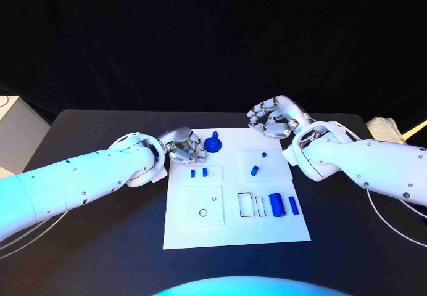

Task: Assemble the parts on the task board

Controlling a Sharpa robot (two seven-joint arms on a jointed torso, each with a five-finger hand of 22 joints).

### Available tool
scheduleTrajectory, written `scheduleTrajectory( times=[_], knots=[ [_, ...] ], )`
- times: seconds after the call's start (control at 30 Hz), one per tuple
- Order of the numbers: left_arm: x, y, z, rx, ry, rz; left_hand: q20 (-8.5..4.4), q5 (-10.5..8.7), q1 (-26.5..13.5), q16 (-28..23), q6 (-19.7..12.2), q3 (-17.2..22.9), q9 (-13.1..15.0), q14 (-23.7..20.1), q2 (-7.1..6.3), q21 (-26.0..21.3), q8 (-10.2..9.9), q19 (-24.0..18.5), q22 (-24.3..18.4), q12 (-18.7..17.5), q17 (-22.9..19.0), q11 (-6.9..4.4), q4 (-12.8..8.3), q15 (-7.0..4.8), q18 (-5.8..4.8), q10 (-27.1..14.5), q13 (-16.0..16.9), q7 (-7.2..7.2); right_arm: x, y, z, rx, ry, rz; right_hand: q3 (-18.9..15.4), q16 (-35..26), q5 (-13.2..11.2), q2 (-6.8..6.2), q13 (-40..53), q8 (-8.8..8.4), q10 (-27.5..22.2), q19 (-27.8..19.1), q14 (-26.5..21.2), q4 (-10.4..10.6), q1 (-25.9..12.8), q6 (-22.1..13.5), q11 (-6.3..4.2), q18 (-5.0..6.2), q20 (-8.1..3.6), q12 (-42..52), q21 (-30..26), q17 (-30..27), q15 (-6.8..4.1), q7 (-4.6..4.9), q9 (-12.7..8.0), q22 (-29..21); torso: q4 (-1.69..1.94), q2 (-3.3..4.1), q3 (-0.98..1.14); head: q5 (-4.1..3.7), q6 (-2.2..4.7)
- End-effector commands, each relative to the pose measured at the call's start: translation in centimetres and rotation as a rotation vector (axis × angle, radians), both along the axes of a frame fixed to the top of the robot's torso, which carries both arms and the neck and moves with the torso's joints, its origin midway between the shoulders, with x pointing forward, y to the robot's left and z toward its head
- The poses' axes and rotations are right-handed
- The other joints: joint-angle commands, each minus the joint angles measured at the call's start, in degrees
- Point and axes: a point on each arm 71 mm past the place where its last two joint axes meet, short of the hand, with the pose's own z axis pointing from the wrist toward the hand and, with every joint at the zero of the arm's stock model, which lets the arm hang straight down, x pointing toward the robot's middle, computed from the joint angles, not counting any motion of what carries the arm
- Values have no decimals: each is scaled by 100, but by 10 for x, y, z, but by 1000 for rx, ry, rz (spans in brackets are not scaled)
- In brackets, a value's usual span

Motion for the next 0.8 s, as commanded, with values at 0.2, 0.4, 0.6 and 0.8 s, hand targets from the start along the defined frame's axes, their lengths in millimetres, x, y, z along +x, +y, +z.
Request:
scheduleTrajectory(
  times=[0.2,0.4,0.6,0.8],
  knots=[
    [-1,1,-1,-2,17,-3,-27,11,5,25,27,27,-6,20,48,22,23,33,130,-12,1,-12,-3,-20,-114,-25,-7,3,0,1,0,-3,0,9,-13,26,33,-40,-22,-41,48,0,27,25,6,-14,20,110,15,-38,-32,-16,28,28,3,6,4,-1,-2,0,-7],
    [-1,2,-1,-6,16,-1,-29,10,14,25,26,35,-8,20,52,29,19,38,136,-21,1,-10,-11,-19,-116,-34,-20,7,0,1,0,-3,0,9,-13,26,33,-40,-22,-41,48,0,27,25,6,-14,20,110,15,-38,-32,-16,28,28,3,6,6,0,-4,3,-10],
    [-1,2,-1,-9,15,1,-30,7,20,23,17,36,-13,15,34,31,11,37,138,-27,-6,-7,-28,-18,-116,-34,-22,11,0,1,0,-3,0,10,-13,26,33,-40,-22,-41,48,0,27,25,6,-14,20,110,15,-38,-32,-16,28,28,3,6,6,-2,-3,4,-17],
    [-1,3,-1,-11,15,3,-31,6,20,25,13,35,-15,20,28,30,7,36,138,-30,1,-5,-32,-17,-116,-37,-27,12,0,1,0,-3,0,10,-13,26,33,-40,-22,-41,48,0,27,25,6,-14,20,110,15,-38,-32,-16,28,28,3,6,5,-2,-3,6,-13]
  ],
)
